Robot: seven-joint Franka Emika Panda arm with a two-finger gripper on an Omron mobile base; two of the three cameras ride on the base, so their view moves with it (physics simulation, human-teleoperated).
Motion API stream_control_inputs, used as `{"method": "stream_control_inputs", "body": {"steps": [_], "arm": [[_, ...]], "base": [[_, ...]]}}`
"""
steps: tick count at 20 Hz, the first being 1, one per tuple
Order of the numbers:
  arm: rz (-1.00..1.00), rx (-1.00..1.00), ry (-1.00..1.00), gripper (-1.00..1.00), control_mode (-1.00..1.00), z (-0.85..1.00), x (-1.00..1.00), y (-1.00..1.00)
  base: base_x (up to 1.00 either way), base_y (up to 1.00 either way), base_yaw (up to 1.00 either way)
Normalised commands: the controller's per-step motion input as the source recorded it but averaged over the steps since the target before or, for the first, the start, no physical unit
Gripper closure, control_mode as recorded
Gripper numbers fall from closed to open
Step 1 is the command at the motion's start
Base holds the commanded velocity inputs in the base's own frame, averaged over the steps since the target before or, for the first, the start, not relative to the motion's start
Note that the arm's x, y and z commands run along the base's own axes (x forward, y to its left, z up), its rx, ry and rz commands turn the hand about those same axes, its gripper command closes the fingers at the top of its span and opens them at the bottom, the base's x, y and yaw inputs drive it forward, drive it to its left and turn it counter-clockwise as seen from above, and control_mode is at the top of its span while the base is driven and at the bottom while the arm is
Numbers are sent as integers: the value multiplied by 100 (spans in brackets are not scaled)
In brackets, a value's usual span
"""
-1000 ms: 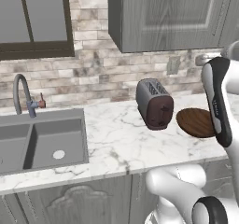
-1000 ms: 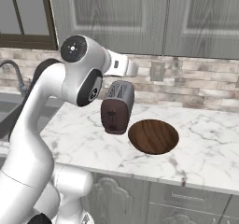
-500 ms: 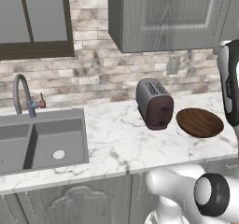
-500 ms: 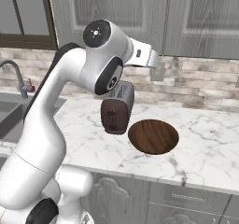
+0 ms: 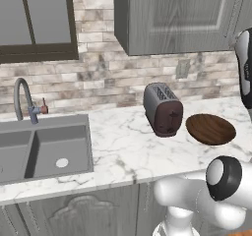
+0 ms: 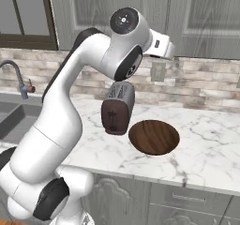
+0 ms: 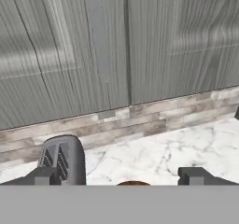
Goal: Open the cabinet and setup a tea strainer by placing it in the bowl upright.
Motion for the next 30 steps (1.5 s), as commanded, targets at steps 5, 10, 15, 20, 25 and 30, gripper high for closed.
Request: {"method": "stream_control_inputs", "body": {"steps": [5, 10, 15, 20, 25, 30], "arm": [[5, -3, -23, -100, -100, 13, 38, 0], [7, -3, -15, -100, -100, 3, 23, 0], [0, -4, -9, -100, -100, 7, 5, 0], [0, 0, -2, -100, -100, 22, 10, -1], [0, 0, 0, -100, -100, 24, 20, 0], [2, 1, 0, -100, -100, 13, 32, -10]], "base": [[0, 0, 0], [0, 0, 0], [0, 0, 0], [0, 0, 0], [0, 0, 0], [0, 0, 0]]}}
